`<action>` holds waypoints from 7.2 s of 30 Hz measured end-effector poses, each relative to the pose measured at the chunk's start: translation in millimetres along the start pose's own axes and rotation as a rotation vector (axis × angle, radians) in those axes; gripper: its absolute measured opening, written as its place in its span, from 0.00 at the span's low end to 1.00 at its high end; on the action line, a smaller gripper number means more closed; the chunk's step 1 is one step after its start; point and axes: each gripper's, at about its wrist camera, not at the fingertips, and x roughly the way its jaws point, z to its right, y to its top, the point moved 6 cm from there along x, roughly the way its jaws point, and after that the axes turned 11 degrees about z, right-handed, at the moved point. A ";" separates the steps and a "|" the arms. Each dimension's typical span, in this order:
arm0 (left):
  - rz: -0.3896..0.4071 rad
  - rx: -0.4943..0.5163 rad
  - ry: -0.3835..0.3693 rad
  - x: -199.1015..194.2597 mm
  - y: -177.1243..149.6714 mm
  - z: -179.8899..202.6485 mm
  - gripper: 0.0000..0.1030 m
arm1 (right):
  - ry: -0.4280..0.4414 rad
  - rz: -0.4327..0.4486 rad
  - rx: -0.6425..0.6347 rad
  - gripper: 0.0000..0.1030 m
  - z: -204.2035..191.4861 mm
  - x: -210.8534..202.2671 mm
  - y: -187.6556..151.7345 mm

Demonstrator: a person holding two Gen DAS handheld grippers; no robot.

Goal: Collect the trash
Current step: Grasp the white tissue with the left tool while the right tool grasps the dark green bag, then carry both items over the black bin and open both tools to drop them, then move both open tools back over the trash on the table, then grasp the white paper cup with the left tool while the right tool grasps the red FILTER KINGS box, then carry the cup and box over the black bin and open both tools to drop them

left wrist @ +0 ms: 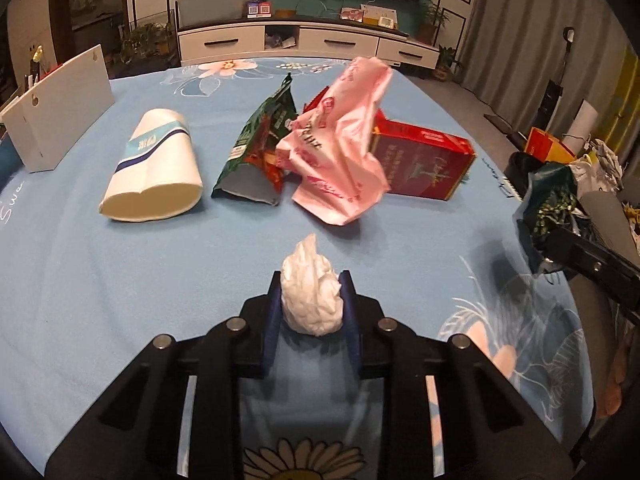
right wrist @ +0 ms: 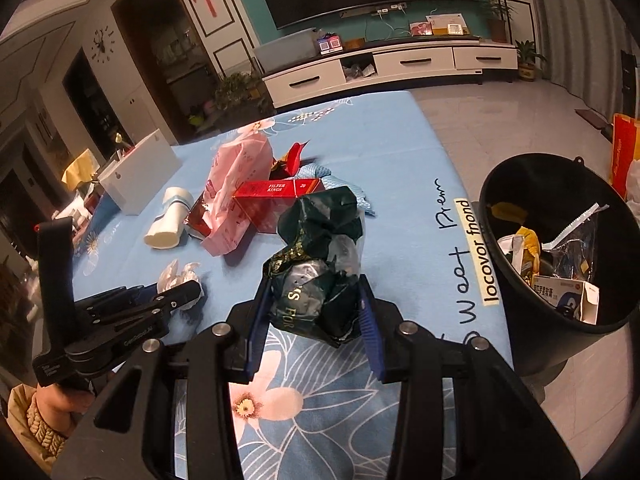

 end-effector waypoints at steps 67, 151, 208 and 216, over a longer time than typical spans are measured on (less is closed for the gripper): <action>0.016 0.330 -0.414 45.1 65.2 290.9 0.76 | -0.288 0.265 0.446 0.66 240.1 -92.1 9.4; -0.010 -0.157 0.196 71.3 56.6 -131.0 0.97 | 0.066 -0.122 -0.584 0.27 -37.4 134.2 28.1; 0.181 0.035 -0.235 -93.2 39.3 75.9 0.76 | -0.008 0.156 -0.024 0.22 49.1 -88.2 11.3; 0.172 0.107 -0.338 -64.7 63.9 145.3 0.76 | -0.119 0.215 0.104 0.22 116.0 -102.7 15.2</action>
